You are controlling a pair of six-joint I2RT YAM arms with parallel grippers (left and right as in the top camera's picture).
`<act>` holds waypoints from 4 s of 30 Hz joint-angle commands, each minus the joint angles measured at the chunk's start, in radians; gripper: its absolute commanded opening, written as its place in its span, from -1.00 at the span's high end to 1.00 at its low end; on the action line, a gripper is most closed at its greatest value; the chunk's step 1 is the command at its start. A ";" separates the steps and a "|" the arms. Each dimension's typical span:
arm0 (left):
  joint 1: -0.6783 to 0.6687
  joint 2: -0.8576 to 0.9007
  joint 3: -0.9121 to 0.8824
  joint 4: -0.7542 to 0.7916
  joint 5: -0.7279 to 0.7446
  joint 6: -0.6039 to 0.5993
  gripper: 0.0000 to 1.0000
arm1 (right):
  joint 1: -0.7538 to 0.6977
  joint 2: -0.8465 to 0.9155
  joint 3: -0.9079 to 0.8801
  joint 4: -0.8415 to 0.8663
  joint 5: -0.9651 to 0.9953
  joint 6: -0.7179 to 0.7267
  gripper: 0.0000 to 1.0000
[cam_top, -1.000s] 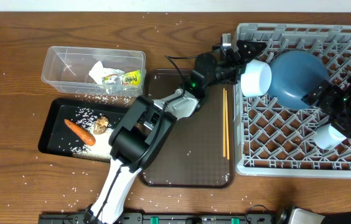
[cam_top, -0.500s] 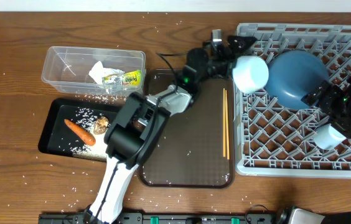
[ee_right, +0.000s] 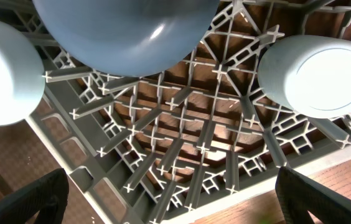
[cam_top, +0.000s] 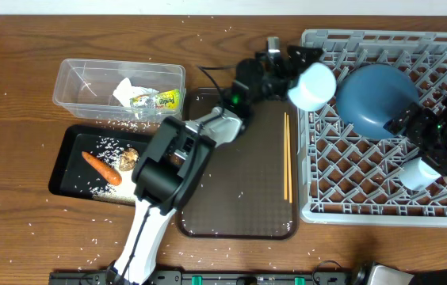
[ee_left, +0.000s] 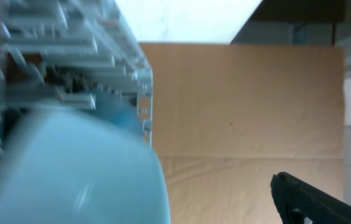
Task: Sort waste into correct bins and load items into the dishwasher rack
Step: 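Lower the white bowl into the rack's back left and adjust it, then release the bowl and retract the left gripper to the black tray, then grasp the wooden chopstick on the brown tray with the right gripper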
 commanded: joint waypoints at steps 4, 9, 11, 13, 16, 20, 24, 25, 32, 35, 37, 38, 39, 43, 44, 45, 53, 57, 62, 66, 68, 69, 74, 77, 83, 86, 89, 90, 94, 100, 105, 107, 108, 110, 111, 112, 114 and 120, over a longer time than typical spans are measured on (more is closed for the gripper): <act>-0.067 0.005 0.026 0.001 0.018 0.034 -0.96 | -0.007 -0.002 0.002 0.002 0.007 -0.009 -0.99; -0.082 0.005 0.026 -0.033 0.013 0.053 -0.96 | -0.007 -0.002 0.002 0.001 0.007 -0.009 -0.99; -0.081 0.005 0.026 -0.036 0.002 0.056 -0.96 | -0.007 -0.002 0.002 0.001 0.007 -0.009 -0.99; -0.077 0.005 0.026 -0.035 -0.021 0.055 -0.96 | -0.007 -0.002 0.002 0.002 0.007 -0.009 -0.99; -0.070 0.005 0.029 -0.035 -0.032 0.055 -0.96 | -0.007 -0.002 0.002 0.001 0.007 -0.009 -0.98; -0.053 0.000 0.030 -0.035 -0.032 0.058 -0.96 | -0.007 -0.002 0.002 0.002 0.007 -0.011 -0.98; -0.023 -0.005 0.044 -0.036 -0.030 0.092 -0.96 | -0.007 -0.002 0.002 0.001 0.007 -0.017 -0.99; -0.013 -0.005 0.051 -0.036 -0.022 0.092 -0.96 | -0.007 -0.002 0.002 0.001 0.007 -0.017 -0.99; 0.024 -0.005 0.073 -0.053 0.064 0.103 -0.96 | -0.007 -0.002 0.002 0.000 0.007 -0.017 -0.98; 0.027 -0.005 0.073 -0.105 0.099 0.148 -0.95 | -0.007 -0.002 0.002 -0.002 0.007 -0.017 -0.99; 0.027 -0.005 0.073 -0.147 0.114 0.175 -0.96 | -0.007 -0.002 0.002 -0.005 0.007 -0.017 -0.99; 0.027 -0.005 0.073 -0.164 0.115 0.187 -0.96 | -0.007 -0.002 0.002 -0.007 0.007 -0.017 -0.99; 0.027 -0.005 0.073 -0.181 0.115 0.203 -0.96 | -0.007 -0.002 0.002 -0.009 0.007 -0.021 -0.98; 0.034 -0.005 0.073 -0.230 0.119 0.224 -0.95 | -0.007 -0.002 0.002 -0.011 0.014 -0.027 -0.99; 0.035 -0.005 0.073 -0.230 0.119 0.224 -0.96 | -0.007 -0.002 0.002 -0.012 0.019 -0.027 -0.99; 0.037 -0.005 0.073 -0.230 0.120 0.224 -0.96 | -0.007 -0.002 0.002 -0.012 0.022 -0.027 -0.99; 0.082 -0.007 0.073 -0.231 0.131 0.224 -0.96 | -0.007 -0.002 0.002 -0.012 0.026 -0.028 -0.99; 0.119 -0.007 0.073 -0.263 0.144 0.230 -0.96 | -0.007 -0.002 0.002 -0.012 0.026 -0.028 -0.98; 0.153 -0.007 0.073 -0.312 0.188 0.251 -0.94 | -0.007 -0.002 0.002 -0.012 0.026 -0.028 -0.99; 0.178 -0.022 0.073 -0.312 0.229 0.267 -0.96 | -0.007 -0.002 0.002 -0.011 0.026 -0.030 -0.98; 0.193 -0.042 0.073 -0.312 0.250 0.278 -0.96 | -0.007 -0.002 0.002 -0.009 0.024 -0.053 -0.96; 0.201 -0.054 0.073 -0.313 0.259 0.280 -0.96 | -0.006 -0.003 0.002 -0.010 0.016 -0.064 -0.96; 0.255 -0.157 0.073 -0.349 0.286 0.354 -0.96 | 0.003 -0.027 0.002 -0.010 -0.129 -0.188 -0.93; 0.285 -0.255 0.073 -0.477 0.286 0.466 -0.96 | 0.037 -0.055 0.002 0.002 -0.207 -0.262 -0.82; 0.356 -0.515 0.073 -0.980 0.185 0.815 -0.95 | 0.217 -0.103 0.002 0.030 -0.300 -0.365 -0.61; 0.392 -0.646 0.073 -1.243 0.055 0.953 -0.96 | 0.362 -0.106 0.002 0.066 -0.289 -0.342 -0.37; 0.431 -0.766 0.073 -1.490 -0.111 1.054 -0.96 | 0.548 -0.093 0.002 0.127 -0.144 -0.200 -0.19; 0.445 -0.800 0.073 -1.570 -0.174 1.071 -0.96 | 0.616 -0.084 0.002 0.146 -0.063 -0.137 -0.13; 0.509 -0.906 0.073 -1.853 -0.367 1.115 -0.96 | 0.835 -0.015 0.002 0.167 0.266 0.143 0.21; 0.605 -0.972 0.073 -2.108 -0.457 1.118 -0.96 | 0.964 0.175 0.002 0.183 0.411 0.299 0.36; 0.653 -0.975 0.072 -2.224 -0.468 1.118 -0.96 | 0.955 0.346 0.002 0.230 0.407 0.313 0.45; 0.657 -0.974 0.072 -2.255 -0.488 1.118 -0.96 | 0.946 0.397 0.002 0.251 0.407 0.317 0.45; 0.657 -0.974 0.072 -2.265 -0.489 1.118 -0.96 | 0.943 0.417 0.002 0.258 0.407 0.319 0.43; 0.657 -0.974 0.072 -2.272 -0.489 1.118 -0.96 | 0.937 0.461 0.002 0.270 0.407 0.341 0.42; 0.657 -0.974 0.072 -2.273 -0.489 1.118 -0.96 | 0.933 0.480 0.002 0.274 0.401 0.348 0.40; 0.657 -0.974 0.072 -2.276 -0.489 1.118 -0.95 | 0.930 0.497 0.002 0.274 0.399 0.354 0.39; 0.657 -0.974 0.072 -2.280 -0.489 1.118 -0.96 | 0.919 0.534 0.002 0.271 0.394 0.369 0.38; 0.657 -0.974 0.072 -2.279 -0.489 1.118 -0.96 | 0.874 0.603 0.002 0.269 0.282 0.355 0.36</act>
